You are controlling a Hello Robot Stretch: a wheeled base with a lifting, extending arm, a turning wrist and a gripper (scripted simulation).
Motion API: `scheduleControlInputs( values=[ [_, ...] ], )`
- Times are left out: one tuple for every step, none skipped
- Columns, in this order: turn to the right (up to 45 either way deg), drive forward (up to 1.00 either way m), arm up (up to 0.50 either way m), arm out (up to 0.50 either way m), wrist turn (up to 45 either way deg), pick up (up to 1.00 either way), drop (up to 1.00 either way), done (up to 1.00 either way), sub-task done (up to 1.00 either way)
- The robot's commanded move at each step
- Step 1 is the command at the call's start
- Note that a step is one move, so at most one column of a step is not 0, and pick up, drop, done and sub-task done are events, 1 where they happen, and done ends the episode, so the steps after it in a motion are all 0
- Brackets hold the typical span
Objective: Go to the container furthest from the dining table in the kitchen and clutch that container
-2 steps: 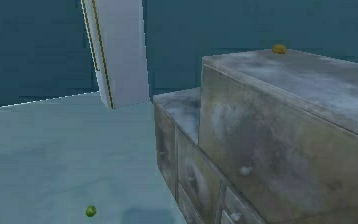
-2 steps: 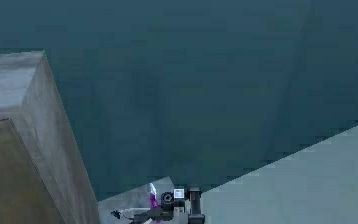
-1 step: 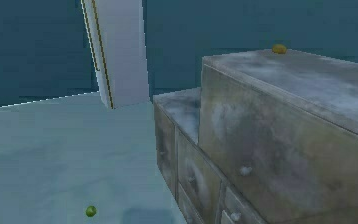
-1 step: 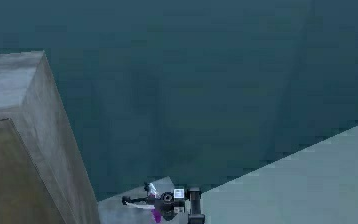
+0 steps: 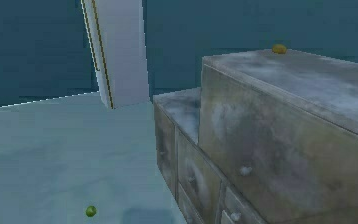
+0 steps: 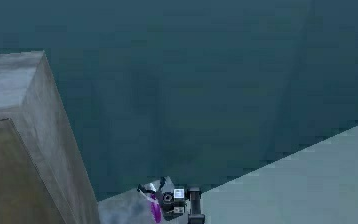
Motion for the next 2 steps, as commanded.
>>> scheduleControlInputs(
  values=[
    [0.0,0.00,-0.30,0.00,0.0,0.00,0.00,0.00,0.00],
    [0.0,0.00,0.00,0.00,0.0,1.00,0.00,0.00,0.00]
  ],
)
